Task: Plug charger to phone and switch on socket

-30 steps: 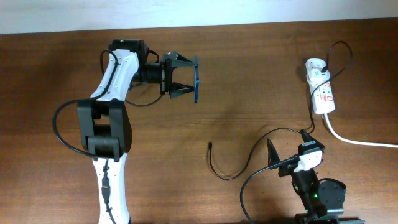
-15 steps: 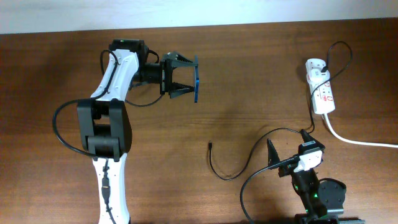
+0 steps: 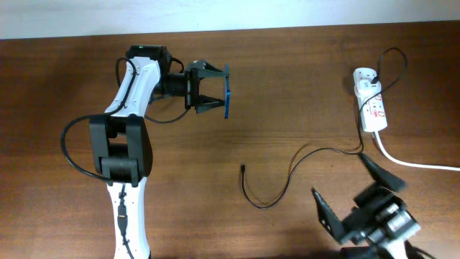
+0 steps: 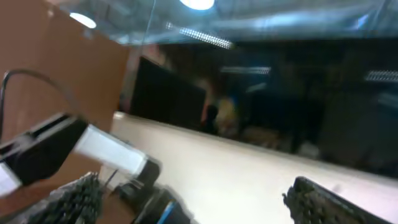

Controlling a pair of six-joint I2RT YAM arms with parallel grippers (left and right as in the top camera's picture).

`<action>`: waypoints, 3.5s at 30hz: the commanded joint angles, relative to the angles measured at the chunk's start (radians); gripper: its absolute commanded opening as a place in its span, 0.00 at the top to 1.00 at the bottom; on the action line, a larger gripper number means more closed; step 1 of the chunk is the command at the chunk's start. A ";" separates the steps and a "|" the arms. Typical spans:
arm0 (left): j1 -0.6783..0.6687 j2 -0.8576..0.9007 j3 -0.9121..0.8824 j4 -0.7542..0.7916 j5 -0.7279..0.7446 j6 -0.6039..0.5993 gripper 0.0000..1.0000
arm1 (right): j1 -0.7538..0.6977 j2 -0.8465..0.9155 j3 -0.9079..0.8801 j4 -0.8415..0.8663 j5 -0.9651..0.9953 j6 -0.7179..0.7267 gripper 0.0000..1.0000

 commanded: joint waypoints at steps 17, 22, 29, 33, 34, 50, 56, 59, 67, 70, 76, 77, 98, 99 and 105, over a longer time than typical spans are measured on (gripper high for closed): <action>0.007 0.004 0.022 -0.006 0.054 0.015 0.21 | 0.130 0.954 0.906 -1.099 -0.155 0.195 0.02; 0.007 0.004 0.022 -0.006 0.054 0.014 0.21 | 0.422 1.328 1.344 -1.583 0.478 0.262 0.02; 0.007 0.004 0.022 -0.055 0.054 0.014 0.21 | 0.569 1.673 1.466 -1.367 0.356 0.349 0.14; 0.007 0.004 0.022 -0.082 0.054 0.011 0.21 | 0.654 1.721 1.466 -1.327 0.655 0.398 0.23; 0.007 0.004 0.022 -0.082 0.054 0.011 0.21 | 0.683 1.721 1.466 -1.324 0.776 0.454 0.28; 0.007 0.004 0.022 -0.100 0.054 0.011 0.20 | 0.773 1.833 1.463 -1.249 1.039 0.550 0.56; 0.007 0.004 0.022 -0.100 0.054 0.011 0.20 | 0.773 1.833 1.463 -1.238 1.023 0.550 0.69; 0.007 0.004 0.022 -0.100 0.054 0.011 0.20 | 0.773 1.833 1.463 -1.237 1.023 0.550 0.73; 0.007 0.004 0.022 -0.101 0.054 0.011 0.20 | 0.773 1.833 1.463 -1.234 1.023 0.550 0.78; 0.007 0.004 0.022 -0.100 0.054 0.011 0.20 | 0.773 1.833 1.463 -1.234 1.023 0.550 0.82; 0.007 0.004 0.022 -0.100 0.054 0.011 0.18 | 0.773 1.833 1.463 -1.234 1.023 0.581 0.94; 0.007 0.004 0.022 -0.100 0.054 0.011 0.18 | 0.773 1.833 1.463 -1.234 1.023 0.599 0.96; 0.007 0.004 0.022 -0.058 0.054 -0.358 0.12 | 0.666 1.751 1.468 -1.260 0.909 1.806 0.96; 0.007 0.004 0.022 -0.058 0.054 -0.358 0.14 | 0.666 1.751 1.468 -1.260 0.863 1.860 0.96; 0.007 0.004 0.022 -0.054 0.053 -0.358 0.26 | 0.666 1.751 1.468 -1.229 0.813 1.859 0.96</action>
